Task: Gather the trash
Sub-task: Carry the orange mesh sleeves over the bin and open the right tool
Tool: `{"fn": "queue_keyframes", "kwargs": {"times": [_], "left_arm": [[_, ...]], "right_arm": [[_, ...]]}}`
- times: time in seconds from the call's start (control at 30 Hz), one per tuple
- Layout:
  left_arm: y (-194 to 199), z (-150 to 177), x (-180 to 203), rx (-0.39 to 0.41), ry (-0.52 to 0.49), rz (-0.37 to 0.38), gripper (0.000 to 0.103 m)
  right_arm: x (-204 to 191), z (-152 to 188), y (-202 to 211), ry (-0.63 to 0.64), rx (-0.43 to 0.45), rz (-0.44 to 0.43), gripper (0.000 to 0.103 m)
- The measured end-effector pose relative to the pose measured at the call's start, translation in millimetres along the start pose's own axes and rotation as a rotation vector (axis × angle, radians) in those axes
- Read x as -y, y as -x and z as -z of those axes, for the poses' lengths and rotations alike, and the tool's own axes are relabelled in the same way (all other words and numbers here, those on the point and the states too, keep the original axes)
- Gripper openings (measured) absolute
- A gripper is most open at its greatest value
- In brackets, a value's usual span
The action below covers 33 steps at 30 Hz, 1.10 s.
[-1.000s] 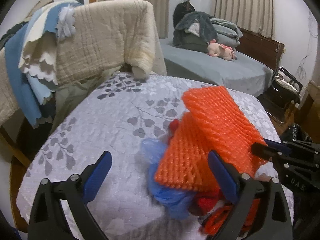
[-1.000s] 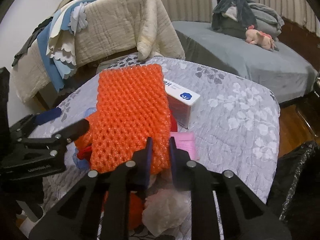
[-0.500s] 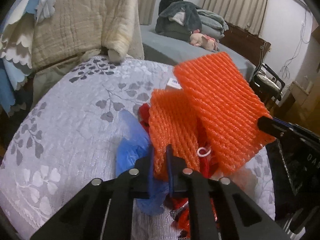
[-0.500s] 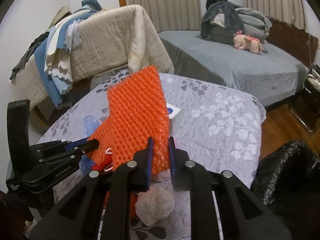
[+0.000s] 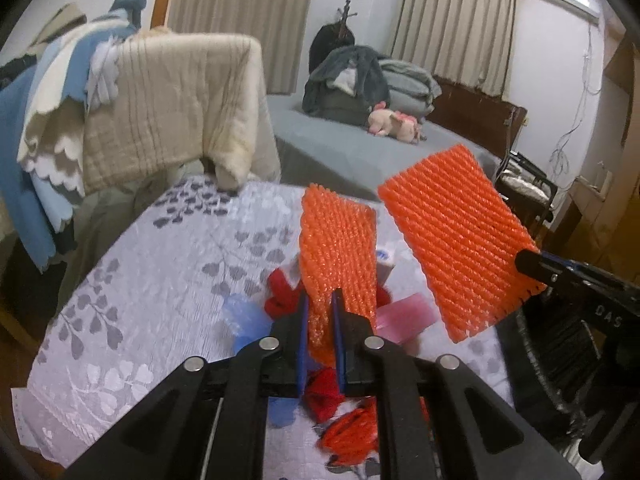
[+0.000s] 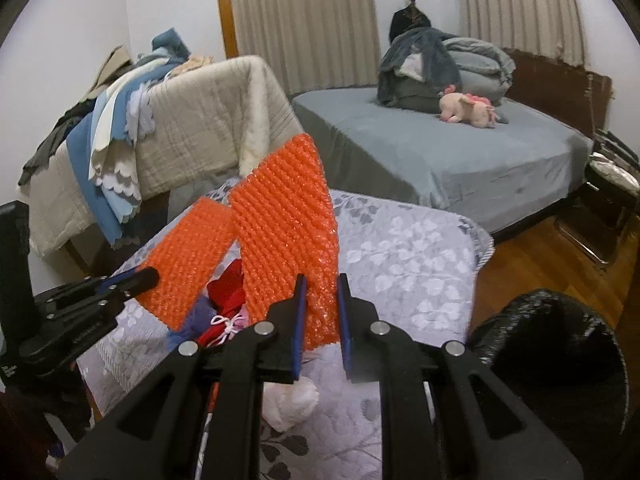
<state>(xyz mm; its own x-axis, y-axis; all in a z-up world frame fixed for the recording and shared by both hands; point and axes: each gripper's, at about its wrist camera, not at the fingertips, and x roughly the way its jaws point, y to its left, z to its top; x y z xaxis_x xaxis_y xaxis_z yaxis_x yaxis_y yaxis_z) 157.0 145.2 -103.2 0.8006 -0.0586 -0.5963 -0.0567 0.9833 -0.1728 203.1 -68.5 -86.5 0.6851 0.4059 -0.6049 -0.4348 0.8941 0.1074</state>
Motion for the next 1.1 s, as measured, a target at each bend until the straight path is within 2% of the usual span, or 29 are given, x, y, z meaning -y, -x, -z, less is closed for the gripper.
{"fn": "queue_keyframes", "kwargs": {"times": [0.17,0.37,0.73,0.93,1.1], "left_arm": [[11.1,-10.3,27.8,0.023,-0.04,0.045,0.011],[7.3,-9.3,77.4,0.01,-0.085,0.135,0.011],[-17.7,3.7,175.3,-0.046,-0.181,0.3,0.011],[-34.8,18.4,232.1,-0.073,-0.241,0.377,0.011],[-52.3,30.1,265.8,-0.112,-0.275,0.426,0.011]], "right_arm": [[26.5,-1.7,30.8,-0.04,0.041,0.051,0.014],[63.2,9.5,60.9,-0.073,0.046,0.143,0.014],[147.9,55.4,106.5,-0.181,0.008,0.343,0.014],[188.2,85.4,117.8,-0.239,-0.03,0.455,0.014],[214.2,107.7,118.5,-0.286,-0.061,0.504,0.015]]}}
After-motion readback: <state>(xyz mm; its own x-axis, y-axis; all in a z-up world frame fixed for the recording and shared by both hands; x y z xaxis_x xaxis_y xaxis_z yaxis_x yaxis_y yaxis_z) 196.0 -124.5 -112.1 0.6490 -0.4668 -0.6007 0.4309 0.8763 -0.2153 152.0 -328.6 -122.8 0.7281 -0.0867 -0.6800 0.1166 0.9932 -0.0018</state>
